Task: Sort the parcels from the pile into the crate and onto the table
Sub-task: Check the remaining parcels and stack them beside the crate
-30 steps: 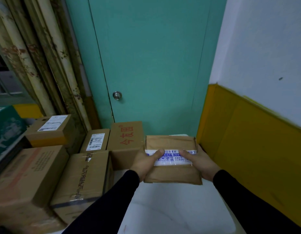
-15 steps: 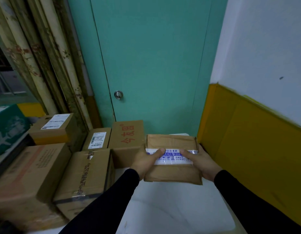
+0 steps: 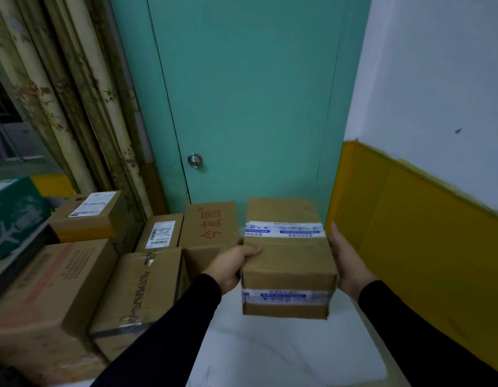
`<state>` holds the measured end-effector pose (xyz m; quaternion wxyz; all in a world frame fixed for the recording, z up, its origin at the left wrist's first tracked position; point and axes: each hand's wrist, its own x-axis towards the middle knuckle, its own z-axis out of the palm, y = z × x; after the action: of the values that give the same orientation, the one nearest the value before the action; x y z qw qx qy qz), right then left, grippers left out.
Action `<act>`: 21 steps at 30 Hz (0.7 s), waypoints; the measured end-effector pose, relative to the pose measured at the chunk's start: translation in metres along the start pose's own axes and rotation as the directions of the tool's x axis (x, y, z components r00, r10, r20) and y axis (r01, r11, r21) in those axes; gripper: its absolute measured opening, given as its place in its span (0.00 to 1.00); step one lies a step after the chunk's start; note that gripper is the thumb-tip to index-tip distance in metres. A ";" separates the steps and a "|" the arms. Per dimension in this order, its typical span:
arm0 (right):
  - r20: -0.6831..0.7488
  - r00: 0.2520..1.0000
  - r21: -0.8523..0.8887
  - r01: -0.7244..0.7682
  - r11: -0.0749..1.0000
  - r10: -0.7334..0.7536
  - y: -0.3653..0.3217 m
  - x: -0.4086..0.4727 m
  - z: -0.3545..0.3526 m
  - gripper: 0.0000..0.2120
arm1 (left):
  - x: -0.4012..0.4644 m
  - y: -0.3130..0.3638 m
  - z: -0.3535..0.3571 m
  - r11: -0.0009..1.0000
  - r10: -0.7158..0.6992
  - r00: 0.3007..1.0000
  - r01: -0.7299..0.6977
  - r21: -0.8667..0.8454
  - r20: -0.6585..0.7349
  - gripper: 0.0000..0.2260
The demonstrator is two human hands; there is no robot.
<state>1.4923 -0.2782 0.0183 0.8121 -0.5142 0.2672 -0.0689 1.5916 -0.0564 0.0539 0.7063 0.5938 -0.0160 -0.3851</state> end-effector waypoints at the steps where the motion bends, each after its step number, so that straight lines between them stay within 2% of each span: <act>1: 0.025 1.000 -0.030 -0.018 0.999 0.018 0.001 -0.002 0.002 0.29 | 0.000 -0.001 0.002 1.000 0.017 1.000 -0.017 0.018 -0.001 0.17; 4: 0.010 1.000 -0.094 -0.012 0.996 0.013 0.007 -0.009 0.007 0.28 | 0.003 -0.006 0.004 0.991 0.078 0.997 -0.075 0.115 -0.023 0.22; 8: 0.073 0.995 -0.153 0.085 0.985 -0.074 0.010 -0.013 0.011 0.36 | 0.004 -0.014 0.000 0.955 0.168 0.986 -0.161 0.249 -0.010 0.31; 11: 0.075 0.992 -0.135 0.112 0.984 -0.103 0.013 -0.012 0.011 0.38 | 0.006 -0.021 0.000 0.939 0.194 0.980 -0.195 0.283 0.031 0.32; 16: 0.078 0.987 -0.126 0.149 0.981 -0.140 0.018 -0.014 0.012 0.33 | 0.006 -0.025 -0.003 0.924 0.243 0.970 -0.238 0.299 0.020 0.30; 21: 0.101 0.984 -0.126 0.162 0.979 -0.150 0.013 -0.013 0.012 0.35 | 0.007 -0.023 -0.004 0.905 0.270 0.962 -0.267 0.332 0.037 0.31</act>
<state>1.4854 -0.2573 0.0153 0.7793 -0.5893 0.1928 -0.0909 1.5865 -0.0568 0.0305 0.6417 0.6988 -0.1591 -0.2733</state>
